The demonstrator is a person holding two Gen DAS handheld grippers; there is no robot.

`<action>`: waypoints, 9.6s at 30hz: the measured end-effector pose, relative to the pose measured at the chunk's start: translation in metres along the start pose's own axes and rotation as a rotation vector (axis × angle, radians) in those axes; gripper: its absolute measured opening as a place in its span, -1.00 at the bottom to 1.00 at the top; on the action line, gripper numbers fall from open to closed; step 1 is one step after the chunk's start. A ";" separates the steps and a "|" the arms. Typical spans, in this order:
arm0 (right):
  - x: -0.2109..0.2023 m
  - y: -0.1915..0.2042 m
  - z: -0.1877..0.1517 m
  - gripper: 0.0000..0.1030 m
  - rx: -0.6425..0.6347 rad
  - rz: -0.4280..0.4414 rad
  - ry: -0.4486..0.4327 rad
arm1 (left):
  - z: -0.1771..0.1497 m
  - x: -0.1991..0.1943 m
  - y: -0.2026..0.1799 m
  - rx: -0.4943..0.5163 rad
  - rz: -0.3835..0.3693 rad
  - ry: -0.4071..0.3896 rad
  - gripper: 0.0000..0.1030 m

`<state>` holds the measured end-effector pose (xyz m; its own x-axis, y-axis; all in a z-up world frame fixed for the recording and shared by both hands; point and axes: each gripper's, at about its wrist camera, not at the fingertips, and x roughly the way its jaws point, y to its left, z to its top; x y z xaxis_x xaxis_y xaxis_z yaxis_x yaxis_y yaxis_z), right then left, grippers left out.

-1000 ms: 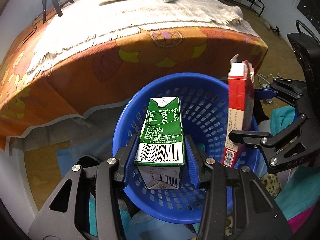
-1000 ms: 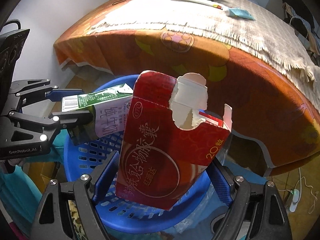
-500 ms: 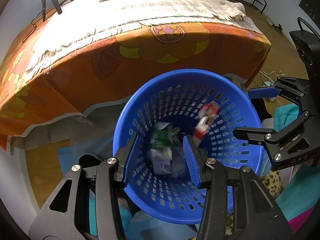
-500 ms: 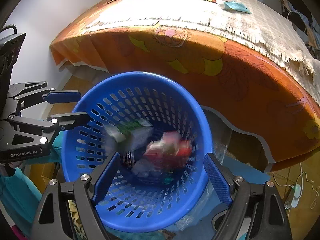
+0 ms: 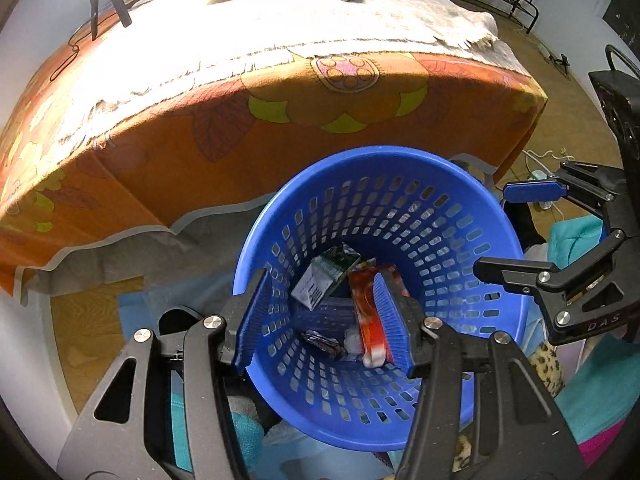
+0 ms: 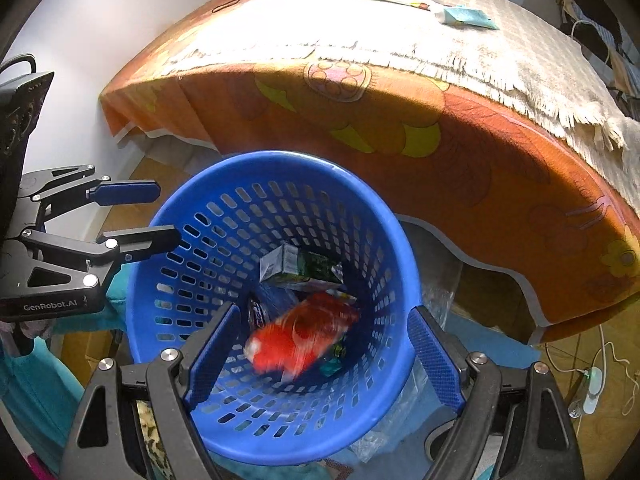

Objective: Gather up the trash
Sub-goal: 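Move both tools back over the bed toward the white bag and blue tube, then grasp the white plastic bag with the left tool while the right tool grasps the blue tube, then carry white bag and blue tube to the blue basket and open both tools, then move both tools back over the bed toward the hair tie and wrapper, then grasp the black hair tie with the left tool while the right tool grasps the white wrapper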

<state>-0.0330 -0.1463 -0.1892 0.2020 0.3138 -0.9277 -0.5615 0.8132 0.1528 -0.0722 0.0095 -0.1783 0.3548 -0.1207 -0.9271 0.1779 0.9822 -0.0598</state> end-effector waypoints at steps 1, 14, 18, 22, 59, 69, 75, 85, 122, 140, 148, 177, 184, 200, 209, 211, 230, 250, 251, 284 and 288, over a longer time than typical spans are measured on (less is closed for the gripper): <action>-0.001 0.000 0.001 0.69 0.002 -0.001 -0.006 | 0.002 -0.001 0.001 -0.002 -0.001 -0.002 0.06; -0.025 -0.016 0.023 0.78 0.063 0.004 -0.087 | 0.060 -0.029 0.028 -0.080 0.005 -0.099 0.23; -0.033 -0.031 0.033 0.78 0.110 0.005 -0.113 | 0.082 -0.037 0.033 -0.088 0.010 -0.129 0.26; -0.043 -0.044 0.045 0.79 0.140 -0.002 -0.142 | 0.104 -0.042 0.037 -0.095 0.008 -0.154 0.26; -0.014 -0.184 0.235 0.80 0.503 0.018 -0.218 | 0.338 0.021 0.089 -0.208 -0.017 -0.313 0.26; 0.031 -0.187 0.266 0.81 0.543 0.006 -0.180 | 0.361 0.057 0.106 -0.258 -0.026 -0.301 0.26; 0.038 -0.176 0.279 0.45 0.462 -0.101 -0.194 | 0.368 0.073 0.112 -0.264 -0.022 -0.292 0.26; 0.032 -0.187 0.273 -0.51 0.436 -0.111 -0.237 | 0.372 0.083 0.112 -0.256 -0.019 -0.280 -0.37; -0.016 -0.166 0.237 -0.91 0.260 -0.158 -0.234 | 0.352 0.023 0.119 -0.262 0.002 -0.370 -0.73; -0.096 -0.116 0.185 -0.91 0.178 -0.111 -0.354 | 0.270 -0.065 0.080 -0.192 0.006 -0.412 -0.73; -0.112 -0.083 0.156 -0.91 0.117 -0.078 -0.370 | 0.219 -0.092 0.056 -0.143 0.021 -0.417 -0.73; -0.072 -0.010 0.038 -0.91 0.015 -0.016 -0.224 | 0.046 -0.065 0.023 -0.105 -0.017 -0.237 -0.73; -0.055 0.003 0.025 -0.91 -0.003 -0.007 -0.180 | 0.024 -0.044 0.018 -0.100 -0.027 -0.166 -0.73; -0.017 0.009 -0.002 -0.86 0.008 0.020 -0.072 | -0.003 -0.009 0.008 -0.076 -0.014 -0.043 -0.73; -0.012 0.012 -0.004 -0.51 0.004 0.027 -0.059 | -0.006 -0.001 0.004 -0.072 -0.009 -0.008 -0.43; -0.012 0.012 -0.004 -0.34 0.006 0.025 -0.059 | -0.007 -0.002 0.004 -0.072 -0.003 -0.016 -0.10; -0.022 0.006 0.002 0.59 0.005 -0.022 -0.107 | 0.003 -0.008 0.003 -0.072 0.019 -0.044 0.16; -0.066 -0.027 0.050 0.87 0.078 -0.070 -0.258 | 0.054 -0.031 0.027 -0.176 0.003 -0.113 0.16; -0.068 -0.027 0.053 0.87 0.077 -0.063 -0.262 | 0.057 -0.031 0.028 -0.179 0.001 -0.114 0.16; -0.048 -0.134 0.231 0.36 0.171 0.049 -0.265 | 0.299 0.009 0.097 -0.214 -0.086 -0.221 0.03; -0.025 -0.153 0.249 0.22 0.223 0.095 -0.241 | 0.329 0.036 0.104 -0.224 -0.102 -0.185 -0.25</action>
<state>0.2478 -0.1563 -0.1049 0.3557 0.4781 -0.8030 -0.4027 0.8538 0.3299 0.2607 0.0600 -0.0958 0.5100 -0.2239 -0.8305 0.0216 0.9686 -0.2478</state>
